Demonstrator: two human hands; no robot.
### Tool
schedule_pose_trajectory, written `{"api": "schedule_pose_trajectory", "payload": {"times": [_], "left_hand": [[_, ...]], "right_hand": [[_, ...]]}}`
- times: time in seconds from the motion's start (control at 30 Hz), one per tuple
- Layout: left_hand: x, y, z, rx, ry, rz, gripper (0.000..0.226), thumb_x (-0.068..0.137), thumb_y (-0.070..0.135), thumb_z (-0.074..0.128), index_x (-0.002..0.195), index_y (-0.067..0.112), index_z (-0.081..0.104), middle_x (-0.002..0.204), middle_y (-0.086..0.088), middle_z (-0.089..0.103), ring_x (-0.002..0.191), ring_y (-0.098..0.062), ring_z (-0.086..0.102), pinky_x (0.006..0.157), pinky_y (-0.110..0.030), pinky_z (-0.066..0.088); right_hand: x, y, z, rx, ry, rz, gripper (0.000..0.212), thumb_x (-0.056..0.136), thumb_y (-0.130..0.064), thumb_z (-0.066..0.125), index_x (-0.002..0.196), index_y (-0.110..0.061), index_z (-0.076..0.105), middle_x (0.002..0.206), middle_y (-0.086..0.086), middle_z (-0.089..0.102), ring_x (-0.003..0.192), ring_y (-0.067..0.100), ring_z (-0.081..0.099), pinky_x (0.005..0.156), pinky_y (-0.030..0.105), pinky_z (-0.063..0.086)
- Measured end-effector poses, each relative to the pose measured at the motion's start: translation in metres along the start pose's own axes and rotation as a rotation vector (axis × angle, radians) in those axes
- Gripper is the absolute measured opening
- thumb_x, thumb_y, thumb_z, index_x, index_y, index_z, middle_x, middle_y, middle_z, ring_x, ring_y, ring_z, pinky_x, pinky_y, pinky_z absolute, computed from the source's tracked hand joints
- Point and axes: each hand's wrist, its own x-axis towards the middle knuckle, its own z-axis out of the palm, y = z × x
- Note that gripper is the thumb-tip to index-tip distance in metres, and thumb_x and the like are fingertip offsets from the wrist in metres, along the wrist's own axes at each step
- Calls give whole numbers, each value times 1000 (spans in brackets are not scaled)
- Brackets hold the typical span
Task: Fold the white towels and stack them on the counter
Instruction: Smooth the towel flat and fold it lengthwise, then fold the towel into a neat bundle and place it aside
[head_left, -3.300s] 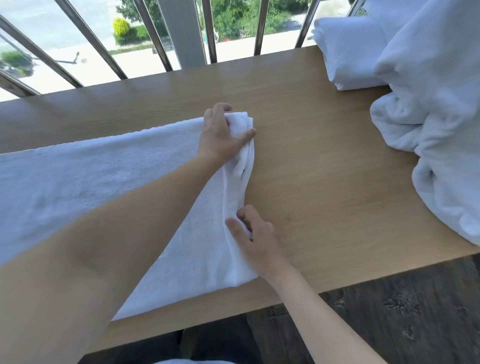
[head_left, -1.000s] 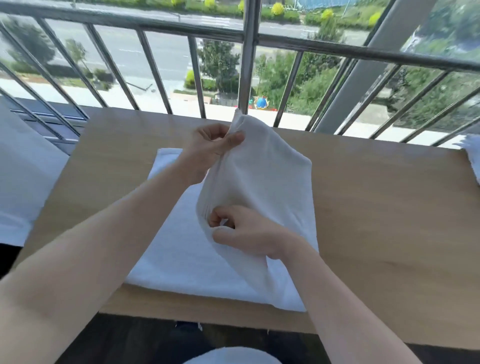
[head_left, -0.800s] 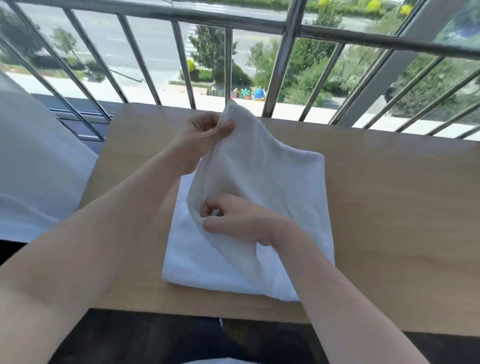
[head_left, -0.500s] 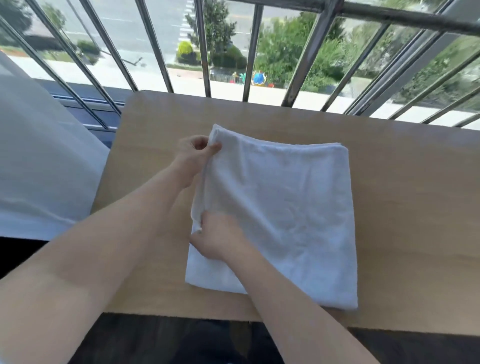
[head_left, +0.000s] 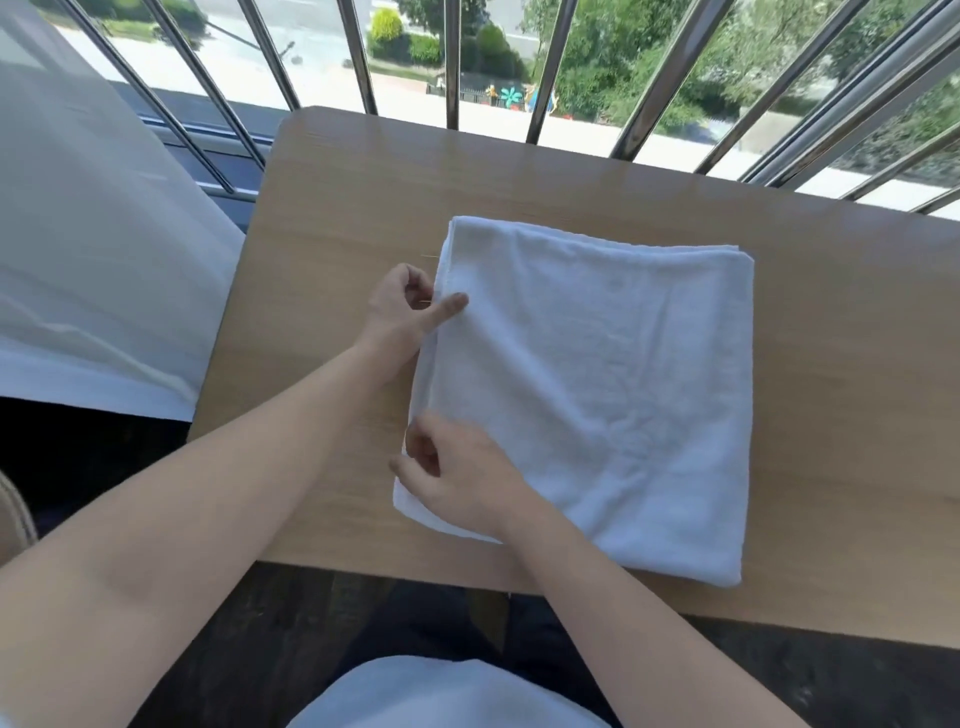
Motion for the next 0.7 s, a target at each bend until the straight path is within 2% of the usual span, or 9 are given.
{"api": "schedule_pose_trajectory", "payload": {"times": [0.1,0.17,0.23,0.3,0.43,0.53,0.6,0.7], "left_hand": [[-30,-11,-11,133,-87,-50,44,71,39,89,101,26,60,100,4,65,83,-9,63,71,-19,53],[-50,-22,-15,173,-130,-91,48,68,38,91,105,31,61,102,6,67,86,-8,68,74,-23,56],[-66,-29,-15,180,-118,-98,47,67,34,92,102,35,61,98,7,69,82,-4,69,69,-19,56],[-72,-33,-11,218,-74,-72,44,69,33,91,99,37,59,95,9,68,77,0,67,64,-16,52],[-70,-35,5,267,14,-52,37,78,30,85,106,26,60,107,-1,64,97,-19,64,83,-36,54],[-59,-33,18,309,47,11,30,86,29,77,109,23,59,110,2,58,101,-17,57,79,-29,46],[-45,-26,27,349,35,49,25,90,29,73,109,23,58,110,3,56,101,-16,53,73,-24,40],[-14,-9,43,427,-39,108,22,93,26,68,112,19,57,111,-1,54,101,-20,51,74,-29,38]], "right_hand": [[-7,19,-12,85,126,26,11,94,-31,57,84,-28,52,73,-12,56,67,6,53,60,23,42],[-10,39,-25,-76,295,-8,7,93,-22,59,88,-27,57,79,-13,56,73,5,50,67,24,41],[-12,58,-39,-325,412,-74,6,90,-13,63,92,-18,65,88,-5,58,81,18,51,75,31,42],[-14,73,-50,-505,430,-128,6,89,-15,68,95,-15,67,92,0,57,83,26,52,77,35,39],[-16,92,-62,-714,466,-216,11,93,-29,61,98,-21,66,94,-2,54,85,24,51,78,37,35],[-26,108,-76,-752,533,-160,23,94,-29,53,110,-23,68,103,1,57,91,26,52,85,38,34],[-38,119,-85,-736,537,-82,36,95,-30,48,125,-24,66,116,5,59,102,28,52,94,40,33],[-53,128,-88,-699,494,16,47,99,-32,38,144,-23,52,142,7,52,128,29,47,110,40,27]]}}
